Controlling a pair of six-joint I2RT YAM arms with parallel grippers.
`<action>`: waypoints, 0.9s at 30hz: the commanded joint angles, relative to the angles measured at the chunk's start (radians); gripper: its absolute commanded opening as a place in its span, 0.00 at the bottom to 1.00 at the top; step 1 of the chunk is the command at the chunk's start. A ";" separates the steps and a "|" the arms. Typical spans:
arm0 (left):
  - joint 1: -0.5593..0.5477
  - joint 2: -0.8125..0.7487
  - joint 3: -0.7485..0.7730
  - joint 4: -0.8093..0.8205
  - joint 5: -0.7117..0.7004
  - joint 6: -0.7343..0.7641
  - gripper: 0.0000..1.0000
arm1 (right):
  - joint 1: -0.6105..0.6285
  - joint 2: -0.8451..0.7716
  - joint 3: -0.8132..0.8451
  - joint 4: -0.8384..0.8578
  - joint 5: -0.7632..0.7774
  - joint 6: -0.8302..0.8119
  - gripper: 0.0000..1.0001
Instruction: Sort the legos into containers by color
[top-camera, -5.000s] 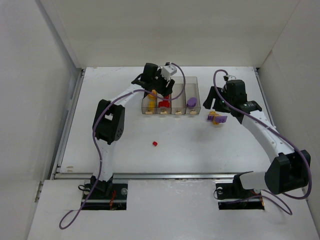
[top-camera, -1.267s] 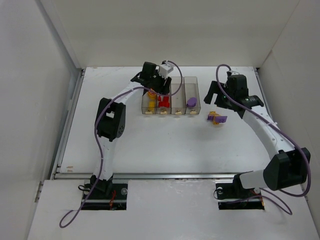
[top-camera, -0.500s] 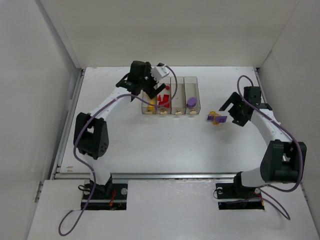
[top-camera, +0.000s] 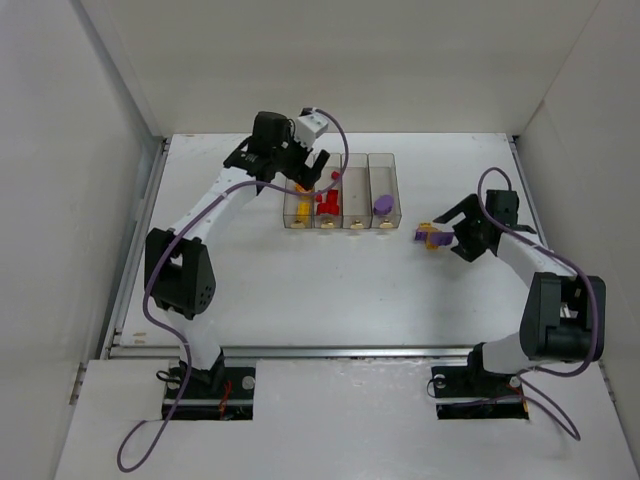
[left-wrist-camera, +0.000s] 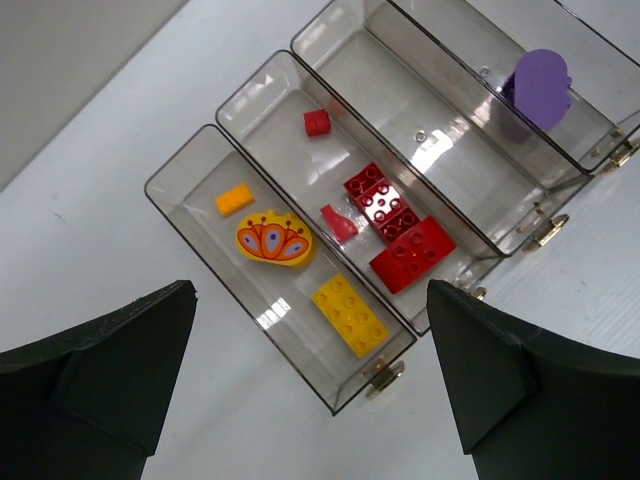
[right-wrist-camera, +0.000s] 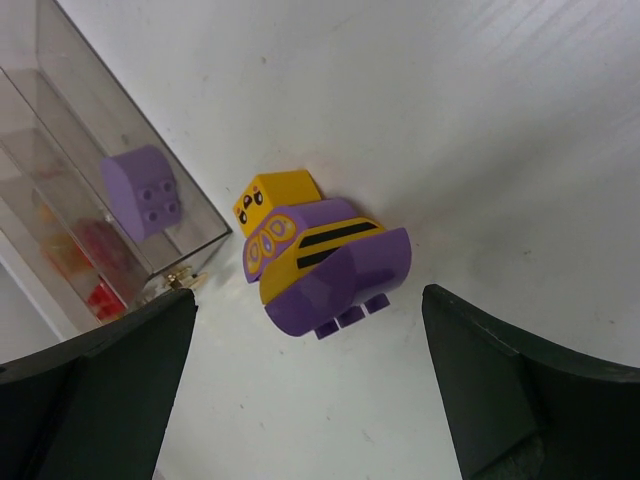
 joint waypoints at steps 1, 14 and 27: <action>-0.004 -0.038 -0.017 -0.014 0.048 -0.058 1.00 | -0.004 0.009 0.013 0.091 0.007 0.030 1.00; -0.004 -0.056 -0.028 -0.085 0.126 -0.012 1.00 | -0.004 0.089 0.013 0.122 0.007 0.012 0.70; -0.004 -0.056 -0.037 -0.094 0.126 -0.021 1.00 | -0.004 0.037 -0.025 0.122 -0.034 -0.020 0.15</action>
